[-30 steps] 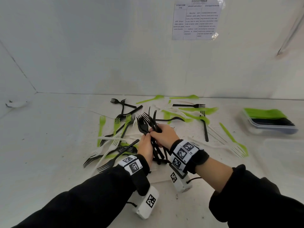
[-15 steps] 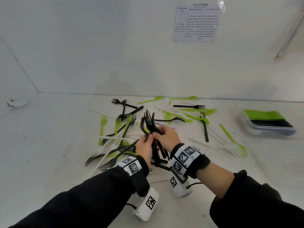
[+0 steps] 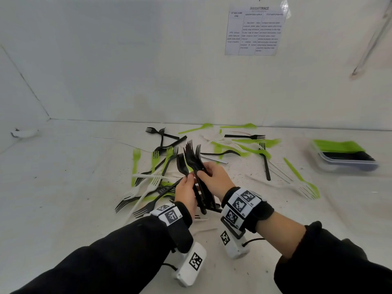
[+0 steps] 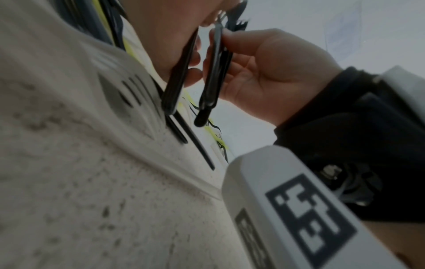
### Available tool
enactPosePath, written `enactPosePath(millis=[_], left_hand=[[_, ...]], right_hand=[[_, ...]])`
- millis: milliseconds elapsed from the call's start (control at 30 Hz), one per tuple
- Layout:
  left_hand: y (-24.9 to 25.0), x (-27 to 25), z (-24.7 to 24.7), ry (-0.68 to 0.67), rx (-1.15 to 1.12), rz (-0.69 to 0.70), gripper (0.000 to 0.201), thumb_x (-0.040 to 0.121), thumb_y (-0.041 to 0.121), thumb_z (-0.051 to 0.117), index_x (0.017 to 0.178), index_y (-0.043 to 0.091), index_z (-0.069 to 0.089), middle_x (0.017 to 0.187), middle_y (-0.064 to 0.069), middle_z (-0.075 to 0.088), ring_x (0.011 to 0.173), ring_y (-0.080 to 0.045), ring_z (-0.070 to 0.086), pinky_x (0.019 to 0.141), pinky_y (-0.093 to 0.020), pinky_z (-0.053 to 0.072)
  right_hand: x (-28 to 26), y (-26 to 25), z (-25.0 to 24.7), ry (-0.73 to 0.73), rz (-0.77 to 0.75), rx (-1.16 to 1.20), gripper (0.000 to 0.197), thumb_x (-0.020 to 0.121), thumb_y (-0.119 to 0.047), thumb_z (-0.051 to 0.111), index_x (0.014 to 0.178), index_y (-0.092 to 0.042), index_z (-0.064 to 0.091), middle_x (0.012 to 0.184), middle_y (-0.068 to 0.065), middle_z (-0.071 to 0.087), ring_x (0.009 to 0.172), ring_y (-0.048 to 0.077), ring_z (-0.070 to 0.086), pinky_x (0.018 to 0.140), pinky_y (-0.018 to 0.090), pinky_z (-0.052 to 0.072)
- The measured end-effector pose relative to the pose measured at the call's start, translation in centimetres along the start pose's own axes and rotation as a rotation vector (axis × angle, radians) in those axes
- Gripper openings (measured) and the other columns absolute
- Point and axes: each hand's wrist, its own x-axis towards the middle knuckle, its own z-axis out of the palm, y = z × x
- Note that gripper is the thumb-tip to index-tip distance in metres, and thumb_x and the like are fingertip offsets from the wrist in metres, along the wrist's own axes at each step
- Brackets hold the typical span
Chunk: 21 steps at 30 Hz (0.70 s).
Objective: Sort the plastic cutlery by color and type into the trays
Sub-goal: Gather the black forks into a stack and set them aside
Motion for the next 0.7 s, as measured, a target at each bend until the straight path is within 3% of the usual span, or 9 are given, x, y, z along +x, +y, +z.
enactPosePath(millis=[67, 167, 267, 367, 433, 567, 633, 700], left_hand=[[0.1, -0.1, -0.2, -0.031, -0.023, -0.027, 0.031, 0.103, 0.022, 0.031, 0.115, 0.010, 0.057, 0.108, -0.012, 0.065, 0.099, -0.023, 0.062, 0.086, -0.038, 0.050], [0.2, -0.3, -0.4, -0.043, -0.021, -0.040, 0.034, 0.103, 0.025, 0.027, 0.117, 0.011, 0.055, 0.109, -0.012, 0.062, 0.096, -0.023, 0.060, 0.077, -0.036, 0.048], [0.0, -0.3, -0.7, -0.040, -0.001, -0.020, 0.030, 0.103, 0.020, 0.028, 0.119, 0.010, 0.052, 0.117, -0.015, 0.059, 0.107, -0.028, 0.057, 0.075, -0.037, 0.050], [0.0, -0.2, -1.3, -0.029, -0.007, -0.018, 0.025, 0.103, 0.017, 0.031, 0.110, 0.011, 0.054, 0.118, -0.016, 0.059, 0.111, -0.030, 0.056, 0.081, -0.039, 0.050], [0.0, -0.2, -1.5, -0.034, -0.008, -0.021, 0.025, 0.102, 0.017, 0.033, 0.112, 0.010, 0.054, 0.118, -0.018, 0.060, 0.112, -0.032, 0.057, 0.084, -0.041, 0.051], [0.1, -0.3, -2.0, -0.025, 0.007, 0.003, 0.029, 0.102, 0.014, 0.034, 0.120, 0.005, 0.054, 0.112, -0.016, 0.062, 0.105, -0.028, 0.059, 0.088, -0.039, 0.050], [0.2, -0.4, -2.4, -0.024, 0.038, 0.012, 0.029, 0.102, 0.014, 0.034, 0.120, 0.005, 0.055, 0.110, -0.015, 0.062, 0.104, -0.028, 0.060, 0.094, -0.042, 0.048], [0.3, -0.3, -2.7, -0.016, 0.070, 0.020, 0.025, 0.101, 0.014, 0.035, 0.109, 0.010, 0.058, 0.110, -0.017, 0.063, 0.105, -0.030, 0.061, 0.096, -0.046, 0.048]], right_hand=[[-0.2, 0.0, 0.3, -0.012, -0.013, -0.025, 0.030, 0.091, -0.015, 0.053, 0.121, -0.010, 0.058, 0.116, 0.007, 0.065, 0.108, 0.020, 0.060, 0.100, 0.035, 0.045], [-0.4, 0.0, 0.6, 0.020, -0.022, -0.085, 0.028, 0.091, -0.017, 0.054, 0.117, -0.012, 0.063, 0.113, 0.005, 0.066, 0.108, 0.019, 0.059, 0.094, 0.027, 0.043], [-0.9, -0.3, 1.0, 0.046, -0.037, -0.152, 0.025, 0.091, -0.017, 0.055, 0.112, -0.011, 0.067, 0.110, 0.006, 0.068, 0.106, 0.019, 0.060, 0.090, 0.023, 0.042], [-1.5, -0.7, 1.4, 0.077, -0.056, -0.156, 0.026, 0.092, -0.014, 0.053, 0.114, -0.009, 0.066, 0.111, 0.008, 0.068, 0.107, 0.020, 0.059, 0.087, 0.018, 0.039], [-1.6, -0.8, 1.9, 0.075, -0.052, -0.165, 0.028, 0.093, -0.013, 0.050, 0.117, -0.009, 0.065, 0.113, 0.009, 0.066, 0.109, 0.020, 0.058, 0.085, 0.015, 0.037], [-1.9, -1.1, 2.5, -0.025, -0.040, -0.199, 0.032, 0.092, -0.011, 0.046, 0.118, -0.014, 0.065, 0.114, 0.012, 0.063, 0.110, 0.024, 0.057, 0.094, 0.026, 0.042], [-2.3, -1.3, 2.5, -0.028, -0.043, -0.193, 0.031, 0.092, -0.008, 0.047, 0.119, -0.012, 0.063, 0.114, 0.010, 0.065, 0.110, 0.022, 0.057, 0.090, 0.021, 0.040], [-2.5, -1.4, 2.3, 0.041, -0.044, -0.177, 0.026, 0.091, -0.011, 0.053, 0.115, -0.009, 0.064, 0.111, 0.007, 0.067, 0.103, 0.019, 0.059, 0.084, 0.017, 0.038]])
